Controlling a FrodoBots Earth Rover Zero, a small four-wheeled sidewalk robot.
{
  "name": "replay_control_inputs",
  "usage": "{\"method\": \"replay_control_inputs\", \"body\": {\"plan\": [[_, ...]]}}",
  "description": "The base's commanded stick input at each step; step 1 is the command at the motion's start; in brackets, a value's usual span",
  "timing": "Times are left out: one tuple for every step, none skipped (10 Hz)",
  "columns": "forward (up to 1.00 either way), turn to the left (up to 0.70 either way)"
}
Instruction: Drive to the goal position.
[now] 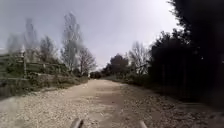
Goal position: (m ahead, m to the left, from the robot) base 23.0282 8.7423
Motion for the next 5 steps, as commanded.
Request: {"method": "replay_control_inputs", "body": {"plan": [[0.70,0.00],[0.70,0.00],[0.70,0.00],[0.70,0.00],[0.70,0.00]]}}
